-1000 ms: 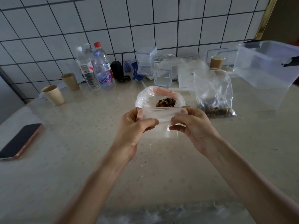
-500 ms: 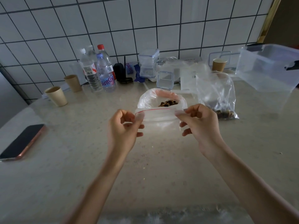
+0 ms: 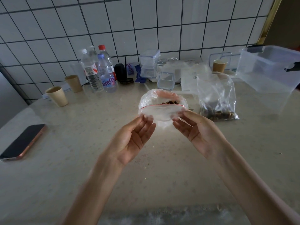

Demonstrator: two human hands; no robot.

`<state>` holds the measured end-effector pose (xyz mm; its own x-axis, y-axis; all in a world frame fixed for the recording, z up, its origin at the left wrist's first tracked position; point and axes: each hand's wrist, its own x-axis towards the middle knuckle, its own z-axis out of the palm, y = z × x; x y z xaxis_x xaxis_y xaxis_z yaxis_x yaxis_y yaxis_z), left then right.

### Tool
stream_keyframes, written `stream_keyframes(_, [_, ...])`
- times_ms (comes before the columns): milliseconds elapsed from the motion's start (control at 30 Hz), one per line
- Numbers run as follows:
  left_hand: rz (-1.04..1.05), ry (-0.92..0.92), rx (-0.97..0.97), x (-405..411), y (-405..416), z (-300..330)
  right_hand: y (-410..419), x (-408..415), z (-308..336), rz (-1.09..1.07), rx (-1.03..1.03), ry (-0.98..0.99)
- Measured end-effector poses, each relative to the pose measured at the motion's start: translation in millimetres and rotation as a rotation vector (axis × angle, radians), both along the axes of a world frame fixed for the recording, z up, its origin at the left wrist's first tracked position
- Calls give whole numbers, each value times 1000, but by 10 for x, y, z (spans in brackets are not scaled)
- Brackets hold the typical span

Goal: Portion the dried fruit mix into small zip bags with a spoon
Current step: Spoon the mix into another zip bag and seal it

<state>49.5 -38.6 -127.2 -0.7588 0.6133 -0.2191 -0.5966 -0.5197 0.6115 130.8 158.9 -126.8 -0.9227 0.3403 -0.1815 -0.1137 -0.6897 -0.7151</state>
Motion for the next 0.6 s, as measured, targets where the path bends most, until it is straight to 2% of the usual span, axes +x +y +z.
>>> stream_keyframes(100, [-4,4,-14,4,36,-30,-24,1,22,64,-66,57])
stream_keyframes(267, [54,214,-209,24,75,0,-91,2,-3,179,48,80])
stream_keyframes(433, [-51,57,-66,9,34,52,-77,3,4,183,102,78])
stream_keyframes(467, [-64,70,-55,14,31,40,-70,6,0,186,108,83])
stream_keyframes(533, [-81,194,-93,26,31,1,-33,13,-15,192,144,105])
stream_keyframes(600, [-34,415,-254,47,53,-21,4,27,-42,192,296,106])
